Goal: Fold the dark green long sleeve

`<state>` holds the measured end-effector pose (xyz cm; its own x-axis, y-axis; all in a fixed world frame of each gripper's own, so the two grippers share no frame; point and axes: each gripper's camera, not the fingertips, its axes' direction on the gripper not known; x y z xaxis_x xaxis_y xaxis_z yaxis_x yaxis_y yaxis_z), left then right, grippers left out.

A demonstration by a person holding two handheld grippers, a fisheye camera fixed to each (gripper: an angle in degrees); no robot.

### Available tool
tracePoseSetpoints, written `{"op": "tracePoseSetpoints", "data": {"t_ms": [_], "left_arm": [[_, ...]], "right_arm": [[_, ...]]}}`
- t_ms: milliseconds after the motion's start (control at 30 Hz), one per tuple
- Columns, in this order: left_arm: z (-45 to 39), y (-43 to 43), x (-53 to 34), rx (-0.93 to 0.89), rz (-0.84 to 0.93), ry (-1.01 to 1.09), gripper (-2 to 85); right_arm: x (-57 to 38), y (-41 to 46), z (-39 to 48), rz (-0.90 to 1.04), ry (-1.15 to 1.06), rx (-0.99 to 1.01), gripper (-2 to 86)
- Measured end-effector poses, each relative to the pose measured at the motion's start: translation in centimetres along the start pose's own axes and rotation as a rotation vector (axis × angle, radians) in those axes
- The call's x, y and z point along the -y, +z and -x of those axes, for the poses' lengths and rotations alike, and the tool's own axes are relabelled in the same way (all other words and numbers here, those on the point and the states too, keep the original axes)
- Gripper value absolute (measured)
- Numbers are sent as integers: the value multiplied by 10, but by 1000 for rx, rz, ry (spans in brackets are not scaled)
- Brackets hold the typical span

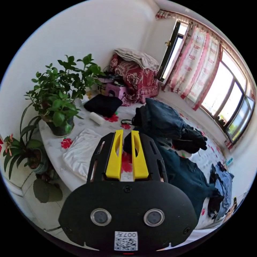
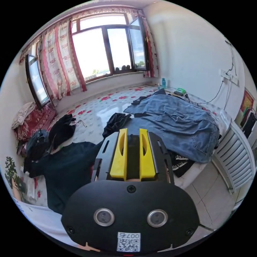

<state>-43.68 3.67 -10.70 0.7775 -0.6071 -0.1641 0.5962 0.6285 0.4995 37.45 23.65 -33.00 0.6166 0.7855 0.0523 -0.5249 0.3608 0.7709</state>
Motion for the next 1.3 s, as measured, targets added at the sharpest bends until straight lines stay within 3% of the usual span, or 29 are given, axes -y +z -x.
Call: {"op": "tracePoseSetpoints", "data": {"t_ms": [67,200,467,600,667,733,833,967,1033,1133,1300], "left_arm": [[-13,13,-34,-64,103,88,47],[-70,59,-155,-347,535,259,62],[-123,46,-242,-444,813,443,118],[-144,36,-249,-293,780,550,113],[-153,35,-250,-161,759,629,80],[-161,34,-249,-181,755,697,42],[-159,31,-242,-186,800,721,2],[-124,7,-242,-163,815,766,-6],[-104,3,-247,-189,814,718,-5],[-70,12,-250,-198,859,486,-4],[-28,2,-207,-223,713,287,21]], "right_arm": [[-64,31,26,149,-100,149,59],[-170,74,61,420,-125,366,80],[-274,79,95,705,-293,441,89],[-299,86,127,790,-403,501,83],[-313,85,154,789,-490,407,68],[-321,84,166,768,-560,300,45],[-325,85,170,854,-616,336,14],[-332,60,157,781,-645,305,1],[-343,61,156,806,-644,298,0],[-358,74,161,890,-588,273,-1],[-337,51,171,768,-561,233,-1]]}}
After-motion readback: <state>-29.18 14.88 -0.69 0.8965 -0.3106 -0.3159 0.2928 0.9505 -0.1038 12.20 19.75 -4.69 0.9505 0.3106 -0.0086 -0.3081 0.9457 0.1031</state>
